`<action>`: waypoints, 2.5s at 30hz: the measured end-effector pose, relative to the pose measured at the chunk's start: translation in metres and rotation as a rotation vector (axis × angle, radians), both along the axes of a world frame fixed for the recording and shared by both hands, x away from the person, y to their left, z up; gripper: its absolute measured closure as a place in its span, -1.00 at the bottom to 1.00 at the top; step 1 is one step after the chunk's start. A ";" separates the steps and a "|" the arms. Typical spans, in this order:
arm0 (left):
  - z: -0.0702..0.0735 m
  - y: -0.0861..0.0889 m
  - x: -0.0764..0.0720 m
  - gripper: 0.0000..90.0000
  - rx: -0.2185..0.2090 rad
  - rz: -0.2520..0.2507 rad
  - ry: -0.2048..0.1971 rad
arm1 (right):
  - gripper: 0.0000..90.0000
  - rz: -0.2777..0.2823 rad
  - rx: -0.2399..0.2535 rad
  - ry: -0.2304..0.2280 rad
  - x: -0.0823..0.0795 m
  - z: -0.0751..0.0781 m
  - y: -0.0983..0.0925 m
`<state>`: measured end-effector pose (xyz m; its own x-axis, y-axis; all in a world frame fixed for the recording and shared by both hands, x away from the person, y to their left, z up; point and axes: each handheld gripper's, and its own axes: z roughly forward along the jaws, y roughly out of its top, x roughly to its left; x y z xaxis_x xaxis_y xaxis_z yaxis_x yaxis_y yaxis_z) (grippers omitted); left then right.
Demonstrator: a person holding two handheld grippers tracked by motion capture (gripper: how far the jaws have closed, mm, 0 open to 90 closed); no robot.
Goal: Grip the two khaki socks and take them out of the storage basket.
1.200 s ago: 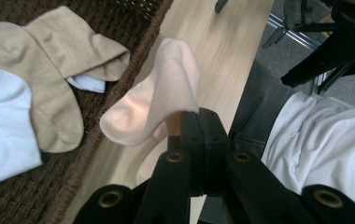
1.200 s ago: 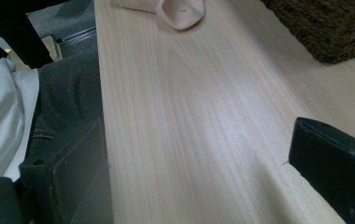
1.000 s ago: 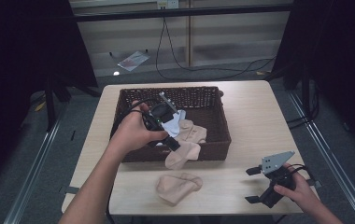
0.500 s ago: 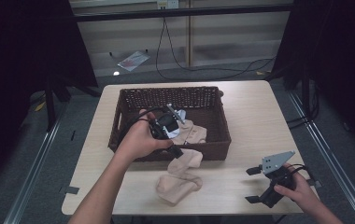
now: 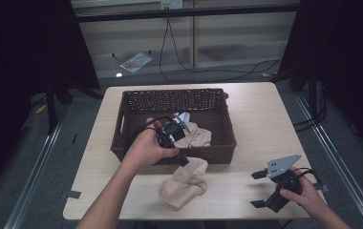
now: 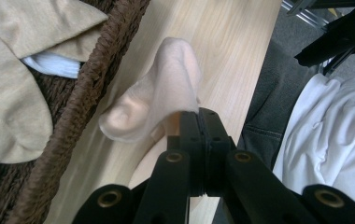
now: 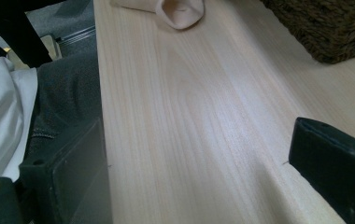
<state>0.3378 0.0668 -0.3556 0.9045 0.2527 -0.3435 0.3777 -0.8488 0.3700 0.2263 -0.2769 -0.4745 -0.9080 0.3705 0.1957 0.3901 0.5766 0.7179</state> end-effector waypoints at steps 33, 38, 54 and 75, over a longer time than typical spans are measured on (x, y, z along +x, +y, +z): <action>-0.026 0.032 -0.017 -0.82 -0.056 0.060 -0.175 | -0.93 0.000 -0.008 0.002 0.000 -0.001 0.001; -0.032 0.039 -0.021 -0.82 -0.077 0.069 -0.179 | -0.93 -0.004 -0.003 0.002 -0.001 0.000 0.000; -0.058 0.052 -0.036 -0.84 -0.095 0.053 -0.182 | -0.93 -0.004 -0.003 0.002 -0.001 0.000 0.000; -0.101 0.063 -0.045 -0.87 -0.088 0.039 -0.203 | -0.93 -0.013 -0.016 -0.021 -0.001 0.001 -0.002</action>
<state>0.2932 0.1293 -0.4561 0.9474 0.2659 -0.1780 0.3199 -0.7959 0.5139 0.2251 -0.2786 -0.4732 -0.9071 0.3848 0.1703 0.3820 0.5834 0.7167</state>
